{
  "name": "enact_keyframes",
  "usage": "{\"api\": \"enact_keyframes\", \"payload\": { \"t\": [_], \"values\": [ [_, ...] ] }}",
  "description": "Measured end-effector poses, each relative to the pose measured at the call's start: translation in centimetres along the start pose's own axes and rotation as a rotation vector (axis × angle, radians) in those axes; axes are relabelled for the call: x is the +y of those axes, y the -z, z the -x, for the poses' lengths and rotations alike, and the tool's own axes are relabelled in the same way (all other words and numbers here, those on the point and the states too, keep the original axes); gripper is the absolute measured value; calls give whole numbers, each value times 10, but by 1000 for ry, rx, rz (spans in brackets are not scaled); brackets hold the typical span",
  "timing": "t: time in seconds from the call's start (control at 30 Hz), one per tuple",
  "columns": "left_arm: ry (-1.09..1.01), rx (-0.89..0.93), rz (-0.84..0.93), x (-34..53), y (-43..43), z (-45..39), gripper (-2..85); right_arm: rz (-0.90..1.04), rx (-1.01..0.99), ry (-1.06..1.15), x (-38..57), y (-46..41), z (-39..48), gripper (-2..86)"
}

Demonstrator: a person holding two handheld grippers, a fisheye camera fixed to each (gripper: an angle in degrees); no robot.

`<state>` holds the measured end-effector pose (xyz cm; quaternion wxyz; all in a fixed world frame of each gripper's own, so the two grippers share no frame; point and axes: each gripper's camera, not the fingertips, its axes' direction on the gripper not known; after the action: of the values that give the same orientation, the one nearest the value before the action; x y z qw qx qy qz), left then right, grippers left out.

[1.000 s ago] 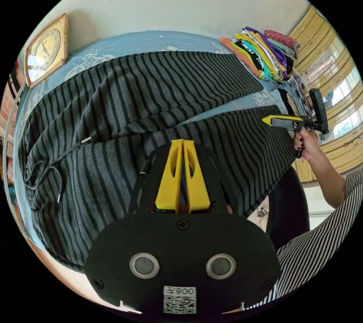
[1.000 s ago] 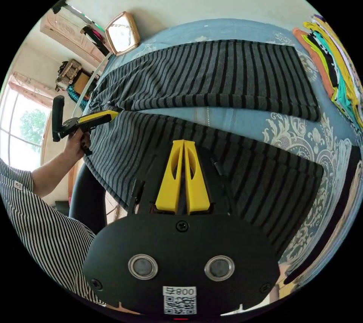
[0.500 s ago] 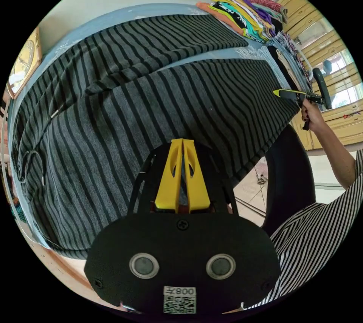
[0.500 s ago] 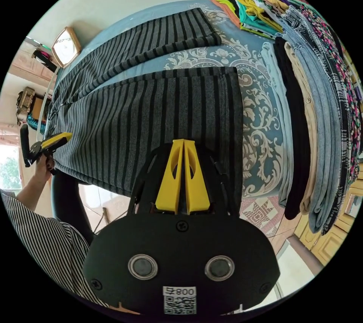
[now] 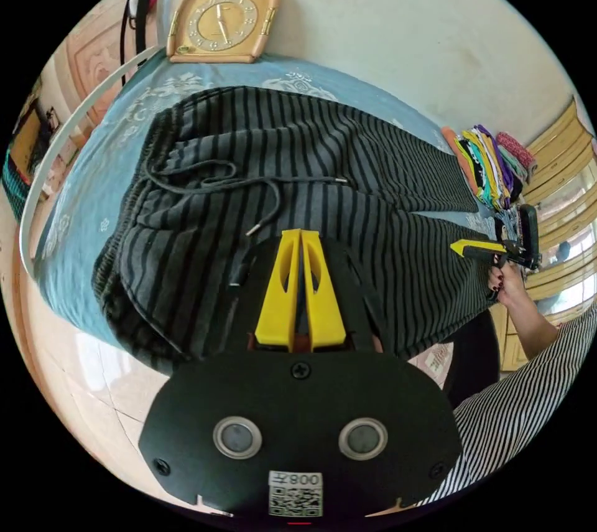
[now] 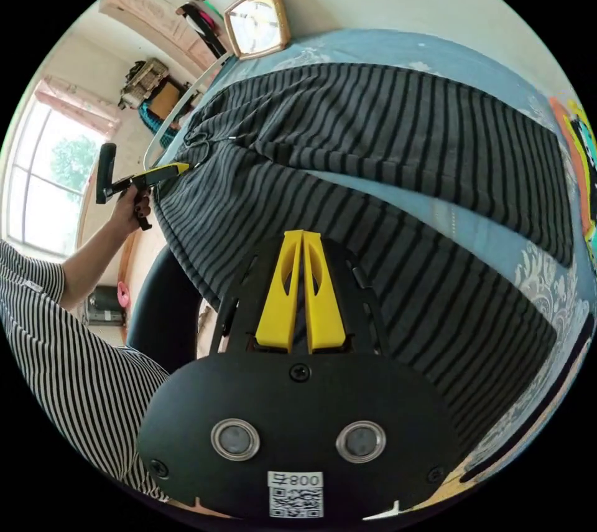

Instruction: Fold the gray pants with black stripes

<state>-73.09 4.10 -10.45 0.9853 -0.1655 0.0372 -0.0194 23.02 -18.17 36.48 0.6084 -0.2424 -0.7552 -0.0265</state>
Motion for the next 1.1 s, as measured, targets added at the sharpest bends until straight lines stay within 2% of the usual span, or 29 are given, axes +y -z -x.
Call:
{"api": "enact_keyframes", "payload": {
  "t": [0.1,0.17,0.23,0.37,0.47,0.6,0.7,0.77,1.0,1.1],
  "values": [
    [133,-115,102,24,-10,54,1,33,5,154,-41,-49,30,1],
    [197,6,34,40,-2,81,1,52,30,196,-61,-79,38,1],
    [213,32,16,41,8,91,2,46,-18,212,-83,-103,39,1],
    [108,65,-135,15,38,105,2,-7,8,245,-111,-125,38,1],
    [53,58,-178,-29,42,122,1,-5,18,240,-133,-151,28,1],
    [21,15,-161,-93,28,142,1,-8,52,204,-147,-188,12,1],
    [75,-45,-78,-138,2,162,2,57,43,173,-150,-222,-4,1],
    [112,-62,8,-161,-20,177,2,28,19,154,-149,-232,-14,1],
    [55,-52,-39,-177,1,188,7,-3,23,163,-155,-268,-36,1],
    [4,-22,-123,-184,26,193,15,-12,4,154,-159,-282,-47,1]
  ]
}}
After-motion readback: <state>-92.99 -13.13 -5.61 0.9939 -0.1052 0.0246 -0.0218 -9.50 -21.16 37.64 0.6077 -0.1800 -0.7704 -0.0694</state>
